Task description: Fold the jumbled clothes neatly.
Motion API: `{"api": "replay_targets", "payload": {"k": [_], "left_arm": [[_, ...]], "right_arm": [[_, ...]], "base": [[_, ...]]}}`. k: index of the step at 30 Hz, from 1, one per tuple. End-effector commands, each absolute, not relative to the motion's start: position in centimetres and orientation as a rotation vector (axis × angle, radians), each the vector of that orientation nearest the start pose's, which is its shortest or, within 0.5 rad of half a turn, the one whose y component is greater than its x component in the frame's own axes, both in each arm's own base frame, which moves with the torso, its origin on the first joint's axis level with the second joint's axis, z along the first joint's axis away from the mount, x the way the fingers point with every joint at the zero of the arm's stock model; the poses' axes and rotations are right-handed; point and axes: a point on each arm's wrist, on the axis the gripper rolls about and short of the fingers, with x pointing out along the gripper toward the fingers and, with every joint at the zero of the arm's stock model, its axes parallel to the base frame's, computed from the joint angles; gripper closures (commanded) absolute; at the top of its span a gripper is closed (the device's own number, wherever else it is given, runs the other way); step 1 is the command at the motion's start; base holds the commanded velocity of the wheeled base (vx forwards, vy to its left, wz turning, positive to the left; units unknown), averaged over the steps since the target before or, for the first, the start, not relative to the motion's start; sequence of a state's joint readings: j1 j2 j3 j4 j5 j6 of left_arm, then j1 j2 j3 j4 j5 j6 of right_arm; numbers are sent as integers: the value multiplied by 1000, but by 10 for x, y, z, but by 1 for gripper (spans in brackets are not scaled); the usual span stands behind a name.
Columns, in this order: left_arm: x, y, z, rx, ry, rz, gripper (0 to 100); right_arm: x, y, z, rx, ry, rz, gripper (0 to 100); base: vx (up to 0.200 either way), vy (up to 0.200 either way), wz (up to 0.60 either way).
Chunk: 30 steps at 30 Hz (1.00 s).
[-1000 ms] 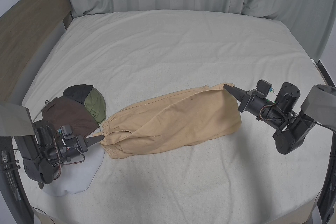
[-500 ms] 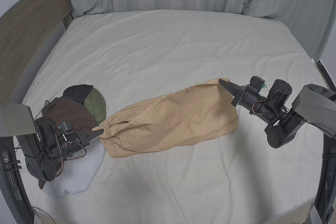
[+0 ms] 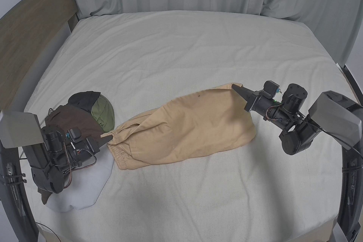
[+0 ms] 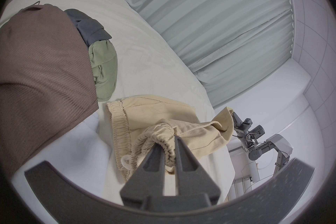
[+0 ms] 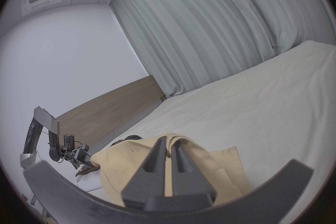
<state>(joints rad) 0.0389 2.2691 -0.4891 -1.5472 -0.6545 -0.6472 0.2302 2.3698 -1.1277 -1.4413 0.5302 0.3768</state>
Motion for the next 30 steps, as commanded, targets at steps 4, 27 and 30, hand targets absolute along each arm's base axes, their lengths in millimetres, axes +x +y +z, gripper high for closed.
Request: {"api": "replay_targets", "payload": {"k": [4,27,30], "left_arm": [[334,-6,15,-706,411,-506,100],[352,-9,-8,-730,413,-427,100],[353,-9,-8,-729,408,-427,100]], "right_arm": [[439,114,84,328,-53,781,100],[477,116,64,338,-1,752,100],[477,116,63,338,0,754,100]], "base": [[0,0,0],[0,0,0],[0,0,0]]}}
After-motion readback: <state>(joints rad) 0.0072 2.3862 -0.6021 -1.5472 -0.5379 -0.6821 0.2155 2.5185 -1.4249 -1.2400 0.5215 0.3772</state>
